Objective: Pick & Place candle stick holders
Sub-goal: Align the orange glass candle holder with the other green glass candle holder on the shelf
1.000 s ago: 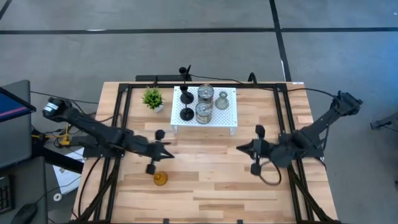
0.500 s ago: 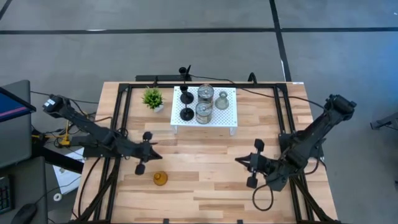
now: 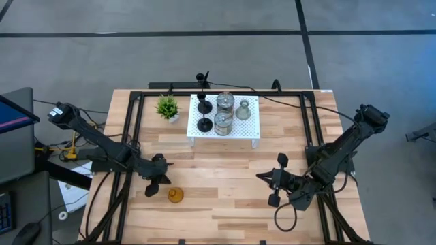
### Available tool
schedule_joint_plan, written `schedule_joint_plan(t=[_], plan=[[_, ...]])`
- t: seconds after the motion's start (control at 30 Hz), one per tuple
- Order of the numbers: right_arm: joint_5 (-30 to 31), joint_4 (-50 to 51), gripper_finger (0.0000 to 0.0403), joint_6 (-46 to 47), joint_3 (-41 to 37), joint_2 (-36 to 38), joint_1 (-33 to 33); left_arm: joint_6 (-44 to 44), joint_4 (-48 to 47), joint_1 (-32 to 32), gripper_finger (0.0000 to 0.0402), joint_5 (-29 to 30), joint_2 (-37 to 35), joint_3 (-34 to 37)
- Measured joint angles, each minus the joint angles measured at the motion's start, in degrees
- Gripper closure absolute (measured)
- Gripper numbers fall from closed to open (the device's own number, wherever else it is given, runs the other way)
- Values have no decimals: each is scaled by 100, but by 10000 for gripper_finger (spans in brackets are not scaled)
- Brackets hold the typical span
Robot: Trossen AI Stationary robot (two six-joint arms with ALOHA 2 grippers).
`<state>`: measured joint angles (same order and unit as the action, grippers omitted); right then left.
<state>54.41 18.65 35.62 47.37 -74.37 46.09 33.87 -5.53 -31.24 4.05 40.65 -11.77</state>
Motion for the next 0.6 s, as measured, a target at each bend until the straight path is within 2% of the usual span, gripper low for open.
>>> schedule_joint_plan(t=[0.13,0.27,0.6], plan=[[7,0,402,-2,0,0,-2,585,4,0,399,-559,413,0],[9,-2,402,-2,0,0,-2,714,107,1,399,-726,864,0],[9,4,402,-13,0,2,-2,697,1924,2,399,-1111,2032,0]])
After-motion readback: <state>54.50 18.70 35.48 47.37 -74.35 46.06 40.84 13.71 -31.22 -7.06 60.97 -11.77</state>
